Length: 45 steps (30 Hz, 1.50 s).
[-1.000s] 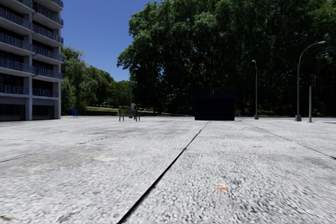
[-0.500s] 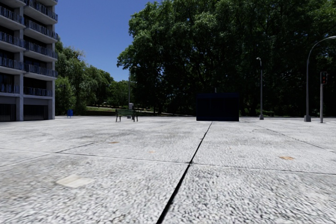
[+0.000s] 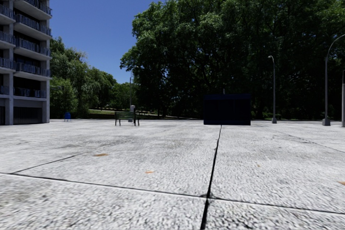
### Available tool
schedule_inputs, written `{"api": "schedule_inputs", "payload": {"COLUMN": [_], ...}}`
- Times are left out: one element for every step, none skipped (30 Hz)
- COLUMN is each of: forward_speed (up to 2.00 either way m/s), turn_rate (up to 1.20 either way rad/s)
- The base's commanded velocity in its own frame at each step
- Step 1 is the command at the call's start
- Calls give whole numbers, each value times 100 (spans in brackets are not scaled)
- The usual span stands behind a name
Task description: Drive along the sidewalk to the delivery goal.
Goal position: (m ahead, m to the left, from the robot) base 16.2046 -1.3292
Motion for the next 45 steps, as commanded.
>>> {"api": "schedule_inputs", "payload": {"forward_speed": [200, 200, 200, 200, 200, 200, 200, 200, 200, 200, 200, 200, 200, 200, 200, 200, 200, 200, 200, 200, 200, 200, 200, 200, 200, 200, 200, 200, 200, 200, 200, 200, 200, 200, 200, 200, 200, 200, 200, 200, 200, 200, 200, 200, 200], "turn_rate": [-26, -30, -24, -24, 0, 0, 0, 0, 0, 0, 0, 0, 0, 0, 0, 0, 0, 0, 0, 0, 0, 0, 0, 0, 0, 0, 0, 0, 0, 0, 0, 0, 0, 0, 0, 0, 0, 0, 0, 0, 0, 0, 0, 0, 0]}}
